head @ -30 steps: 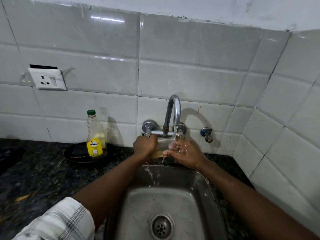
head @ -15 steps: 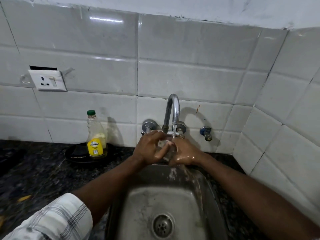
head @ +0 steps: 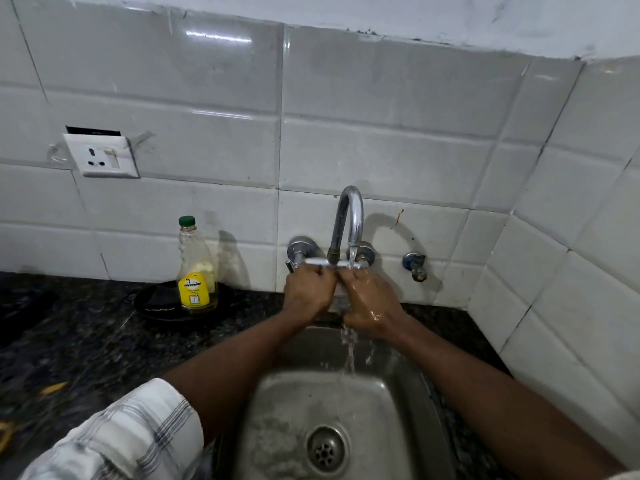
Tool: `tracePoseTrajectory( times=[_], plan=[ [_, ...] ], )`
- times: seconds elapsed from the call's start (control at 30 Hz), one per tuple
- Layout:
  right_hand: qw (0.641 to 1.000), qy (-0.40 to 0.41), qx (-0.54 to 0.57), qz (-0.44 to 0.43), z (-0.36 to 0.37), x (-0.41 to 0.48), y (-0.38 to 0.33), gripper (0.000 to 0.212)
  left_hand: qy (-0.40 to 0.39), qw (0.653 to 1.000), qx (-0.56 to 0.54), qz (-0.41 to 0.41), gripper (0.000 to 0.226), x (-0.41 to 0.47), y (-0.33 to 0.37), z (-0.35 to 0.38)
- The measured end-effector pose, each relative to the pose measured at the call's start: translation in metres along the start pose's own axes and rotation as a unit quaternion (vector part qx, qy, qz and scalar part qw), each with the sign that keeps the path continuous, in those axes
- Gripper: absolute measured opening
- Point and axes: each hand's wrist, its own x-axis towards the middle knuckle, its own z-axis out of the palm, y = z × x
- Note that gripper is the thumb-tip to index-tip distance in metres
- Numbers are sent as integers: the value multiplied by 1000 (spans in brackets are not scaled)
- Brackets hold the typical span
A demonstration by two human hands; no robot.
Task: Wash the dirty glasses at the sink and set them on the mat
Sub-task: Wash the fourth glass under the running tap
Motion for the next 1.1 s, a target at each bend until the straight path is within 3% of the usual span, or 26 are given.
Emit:
tracePoseTrajectory(
  times=[0.07, 0.1, 0.17, 0.23, 0.27, 0.4, 0.43, 0.5, 0.57, 0.63, 0.73, 0.8, 0.87, 0.93, 0.97, 1.03, 1.1],
  plan=[
    [999, 18, -46, -7, 1, 2, 0, 80, -6, 998, -30, -57, 45, -3, 3, 4],
    [1000, 6, -23, -16, -1, 2, -1, 75, 17, 998, -51, -12, 44, -8, -1, 4],
    [991, -56, 122, -7, -8, 0, 0, 51, 69, 982, -79, 159, 33, -28, -12, -2],
    [978, -78, 195, 8, -7, -2, 2, 41, 66, 961, -53, 263, 32, -25, -20, -4],
    [982, -71, 177, 12, -6, -3, 1, 43, 48, 968, -47, 240, 34, -20, -15, -6],
    [1000, -8, -7, 26, 6, 2, -3, 72, 7, 1000, -11, 19, 38, -5, 2, -1],
    [1000, 1, -15, 15, 4, 1, -3, 76, 18, 999, -24, 17, 38, -9, 2, 2],
    [998, -30, 55, 6, -6, -1, -1, 67, 67, 991, -72, 94, 36, -21, -9, 2],
    [984, -89, 156, 8, -17, -6, 2, 47, 58, 975, -68, 205, 37, -30, -17, -3],
    [979, -105, 176, 16, -20, -9, -3, 50, 37, 973, -49, 223, 36, -22, -17, -3],
    [1000, -6, -7, 16, -5, -6, -12, 69, -4, 999, -39, -19, 37, -5, 2, 2],
    [999, 5, -50, 7, 2, -2, -7, 72, -5, 994, -78, -77, 39, -7, 4, 6],
    [999, -54, 5, -1, -5, 0, -2, 63, 38, 994, -94, 36, 41, -18, -4, 5],
    [988, -100, 116, -7, -12, -2, 1, 54, 27, 983, -63, 168, 39, -27, -16, 1],
    [985, -95, 144, -5, -13, -4, -2, 55, 15, 981, -42, 186, 40, -25, -16, -1],
    [996, -42, 84, 7, -8, -5, -8, 60, -10, 993, -39, 110, 38, -17, -5, -8],
    [998, 23, -65, 2, 1, -4, -11, 69, -72, 992, -93, -55, 31, -8, 13, -14]
  ],
)
